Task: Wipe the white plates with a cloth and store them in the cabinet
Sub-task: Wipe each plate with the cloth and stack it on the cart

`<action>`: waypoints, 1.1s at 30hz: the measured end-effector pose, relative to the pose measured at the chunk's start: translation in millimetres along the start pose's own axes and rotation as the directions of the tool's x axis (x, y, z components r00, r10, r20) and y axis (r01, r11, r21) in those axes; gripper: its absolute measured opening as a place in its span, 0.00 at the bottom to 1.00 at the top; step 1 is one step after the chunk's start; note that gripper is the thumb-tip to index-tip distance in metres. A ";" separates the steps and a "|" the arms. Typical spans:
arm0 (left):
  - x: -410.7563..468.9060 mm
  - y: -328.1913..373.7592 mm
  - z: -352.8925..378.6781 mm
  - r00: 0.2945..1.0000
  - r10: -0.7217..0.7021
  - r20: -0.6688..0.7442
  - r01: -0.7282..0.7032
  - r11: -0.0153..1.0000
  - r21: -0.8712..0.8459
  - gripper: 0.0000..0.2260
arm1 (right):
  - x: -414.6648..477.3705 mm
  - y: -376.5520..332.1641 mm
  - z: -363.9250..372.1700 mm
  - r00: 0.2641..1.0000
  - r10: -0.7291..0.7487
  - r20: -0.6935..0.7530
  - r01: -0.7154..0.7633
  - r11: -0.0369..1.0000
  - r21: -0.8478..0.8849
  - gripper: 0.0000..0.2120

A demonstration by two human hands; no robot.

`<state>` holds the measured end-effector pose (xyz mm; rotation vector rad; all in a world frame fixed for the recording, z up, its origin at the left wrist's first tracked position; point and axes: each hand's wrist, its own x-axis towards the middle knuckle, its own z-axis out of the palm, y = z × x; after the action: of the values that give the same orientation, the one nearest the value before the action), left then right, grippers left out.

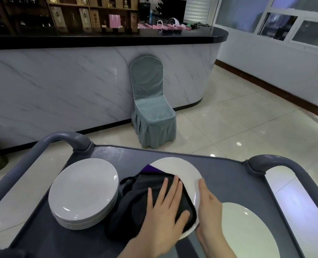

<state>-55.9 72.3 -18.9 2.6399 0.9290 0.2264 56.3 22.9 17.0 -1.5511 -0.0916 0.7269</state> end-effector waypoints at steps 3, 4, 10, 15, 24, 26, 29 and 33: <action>25.7 -19.3 -7.0 0.992 0.019 -0.128 -0.022 0.999 -0.025 0.31 | -10.8 9.3 2.5 0.991 0.025 0.128 -0.024 1.000 -0.014 0.18; 34.3 -27.4 -13.6 0.983 0.039 -0.179 -0.038 0.999 0.006 0.31 | -11.9 9.2 1.6 0.987 0.015 0.163 -0.008 0.999 -0.044 0.17; 55.7 -60.3 -59.2 0.978 -0.114 -0.175 0.028 0.902 -0.431 0.25 | 1.2 -28.3 -13.3 0.904 -0.254 0.343 0.360 0.886 -0.293 0.21; 45.6 -63.1 -63.9 0.974 -0.176 -0.141 0.042 0.757 -0.653 0.09 | 12.5 -52.1 -22.1 0.784 -0.294 0.547 0.542 0.753 -0.373 0.15; 22.5 -56.1 -55.9 0.948 -0.316 -0.048 0.161 0.600 -0.783 0.06 | 23.4 -47.2 -23.3 0.774 -0.249 0.582 0.555 0.709 -0.435 0.17; 13.8 -56.4 -45.6 0.872 -0.486 -0.058 0.216 0.490 -0.845 0.04 | 25.6 -43.9 -27.7 0.879 -0.258 0.401 0.407 0.843 -0.351 0.18; 19.3 -63.6 -49.9 0.850 -0.508 -0.141 0.196 0.554 -0.809 0.06 | 23.7 -37.8 -25.4 0.935 -0.204 0.291 0.291 0.910 -0.296 0.18; 34.4 -74.8 -74.4 0.965 -0.206 -0.160 0.042 0.729 -0.683 0.07 | 19.7 -45.1 -16.1 0.846 -0.180 0.501 0.410 0.821 -0.397 0.19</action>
<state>-91.6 167.9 24.9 1.8841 0.8716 0.7028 96.2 24.6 50.0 -1.7617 -0.9195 0.8260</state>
